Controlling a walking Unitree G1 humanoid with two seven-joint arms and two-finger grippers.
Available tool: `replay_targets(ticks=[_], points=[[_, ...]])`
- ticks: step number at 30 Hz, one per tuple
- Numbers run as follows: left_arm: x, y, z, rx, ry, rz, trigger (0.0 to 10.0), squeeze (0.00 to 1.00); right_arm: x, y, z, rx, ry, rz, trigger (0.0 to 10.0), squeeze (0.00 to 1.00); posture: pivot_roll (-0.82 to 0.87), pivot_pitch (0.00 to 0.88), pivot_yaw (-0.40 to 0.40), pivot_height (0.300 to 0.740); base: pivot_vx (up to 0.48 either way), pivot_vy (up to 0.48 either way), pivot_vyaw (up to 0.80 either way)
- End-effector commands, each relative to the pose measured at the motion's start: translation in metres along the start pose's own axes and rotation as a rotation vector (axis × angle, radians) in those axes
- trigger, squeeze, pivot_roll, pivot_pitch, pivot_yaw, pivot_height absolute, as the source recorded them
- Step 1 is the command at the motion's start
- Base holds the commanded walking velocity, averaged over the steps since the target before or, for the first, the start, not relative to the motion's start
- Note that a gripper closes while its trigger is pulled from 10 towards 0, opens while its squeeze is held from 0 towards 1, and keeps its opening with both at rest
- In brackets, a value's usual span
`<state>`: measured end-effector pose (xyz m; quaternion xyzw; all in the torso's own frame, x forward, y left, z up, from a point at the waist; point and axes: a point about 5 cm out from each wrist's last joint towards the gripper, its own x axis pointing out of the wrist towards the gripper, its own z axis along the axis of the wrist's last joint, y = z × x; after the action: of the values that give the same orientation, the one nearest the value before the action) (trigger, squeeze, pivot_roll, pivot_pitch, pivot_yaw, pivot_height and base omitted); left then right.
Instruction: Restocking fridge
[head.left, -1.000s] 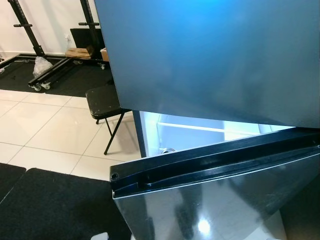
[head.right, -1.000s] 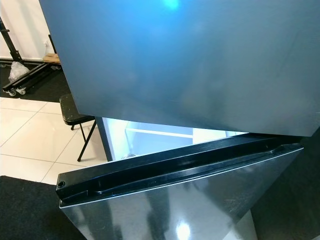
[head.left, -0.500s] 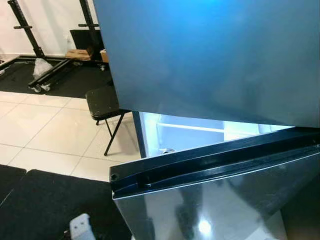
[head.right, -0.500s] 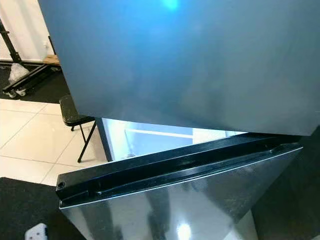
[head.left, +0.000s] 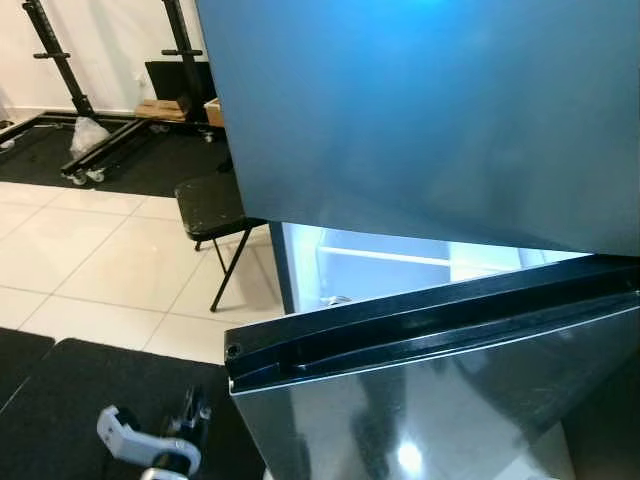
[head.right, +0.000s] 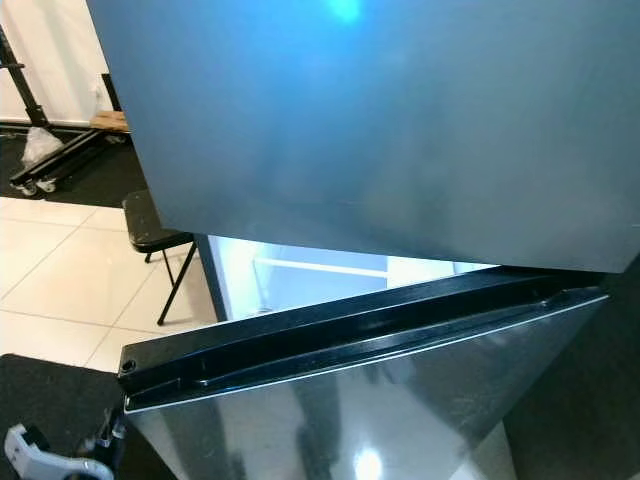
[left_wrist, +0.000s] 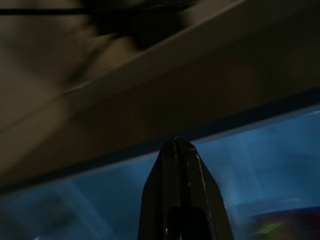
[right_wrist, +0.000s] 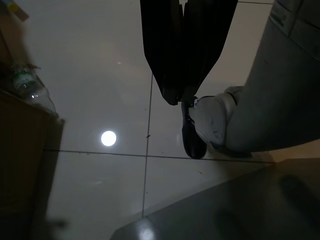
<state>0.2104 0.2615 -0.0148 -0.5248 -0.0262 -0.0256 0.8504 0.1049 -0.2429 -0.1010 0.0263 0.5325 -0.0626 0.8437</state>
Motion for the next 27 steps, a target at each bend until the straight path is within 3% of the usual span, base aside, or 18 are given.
replay_targets(ticks=[1, 3, 4, 5, 6, 8, 12, 17, 20, 21, 22, 25, 27], points=[[0.008, -0.009, 0.02, 0.005, -0.048, -0.118, 10.0, 0.0, 0.0, -0.001, 0.001, 0.006, -0.002, 0.001, 10.0, 0.0, -0.01, 0.0, 0.002, 0.74, 0.0, 0.0, 0.0], [0.023, -0.026, 0.034, 0.021, -0.068, -0.277, 10.0, 0.0, 0.0, -0.001, 0.001, 0.004, -0.002, 0.002, 10.0, 0.0, -0.01, 0.0, 0.002, 0.74, 0.0, 0.0, 0.0], [0.023, -0.026, 0.034, 0.021, -0.068, -0.277, 10.0, 0.0, 0.0, -0.001, 0.001, 0.004, -0.002, 0.002, 10.0, 0.0, -0.01, 0.0, 0.002, 0.74, 0.0, 0.0, 0.0], [0.036, -0.043, 0.046, 0.042, -0.086, -0.411, 10.0, 0.0, 0.0, 0.0, 0.001, 0.004, -0.004, 0.004, 10.0, 0.0, -0.01, 0.0, 0.002, 0.74, 0.0, 0.0, 0.0], [0.043, -0.052, 0.052, 0.053, -0.098, -0.473, 10.0, 0.0, 0.0, 0.0, 0.002, 0.004, -0.006, 0.006, 10.0, 0.0, -0.01, 0.0, 0.002, 0.74, 0.0, 0.0, 0.0], [0.047, -0.058, 0.056, 0.056, -0.105, -0.515, 10.0, 0.0, 0.0, 0.0, 0.002, 0.004, -0.007, 0.007, 10.0, 0.0, -0.01, 0.0, 0.002, 0.74, 0.0, 0.0, 0.0], [0.065, -0.101, 0.077, 0.117, -0.11, -0.803, 10.0, 0.0, 0.0, 0.0, -0.001, 0.006, -0.001, 0.007, 10.0, 0.0, -0.01, 0.0, 0.004, 0.74, 0.0, 0.0, 0.0], [0.068, -0.123, 0.086, 0.145, -0.104, -0.932, 10.0, 0.0, -0.001, 0.0, -0.002, 0.007, 0.002, 0.006, 10.0, 0.0, -0.01, 0.0, 0.004, 0.74, 0.0, 0.0, 0.0], [0.07, -0.159, 0.087, 0.181, -0.06, -1.112, 10.0, 0.0, -0.001, -0.001, -0.002, 0.008, 0.002, 0.007, 10.0, 0.0, -0.01, 0.0, 0.004, 0.74, 0.0, 0.0, 0.0], [0.07, -0.159, 0.087, 0.181, -0.06, -1.112, 10.0, 0.0, -0.001, -0.001, -0.002, 0.008, 0.002, 0.007, 10.0, 0.0, -0.01, 0.0, 0.004, 0.74, 0.0, 0.0, 0.0], [0.072, -0.17, 0.086, 0.205, -0.042, -1.156, 10.0, 0.0, 0.0, 0.0, -0.002, 0.007, 0.001, 0.008, 10.0, 0.0, -0.02, 0.0, 0.007, 0.74, 0.0, 0.0, 0.0], [0.072, -0.17, 0.086, 0.205, -0.042, -1.156, 10.0, 0.0, 0.0, 0.0, -0.002, 0.007, 0.001, 0.008, 10.0, 0.0, -0.02, 0.0, 0.007, 0.74, 0.0, 0.0, 0.0], [0.071, -0.188, 0.082, 0.228, 0.005, -1.237, 10.0, 0.0, 0.0, 0.002, -0.001, 0.005, 0.001, 0.012, 10.0, 0.0, -0.01, 0.0, 0.007, 0.74, 0.0, 0.0, 0.0]])
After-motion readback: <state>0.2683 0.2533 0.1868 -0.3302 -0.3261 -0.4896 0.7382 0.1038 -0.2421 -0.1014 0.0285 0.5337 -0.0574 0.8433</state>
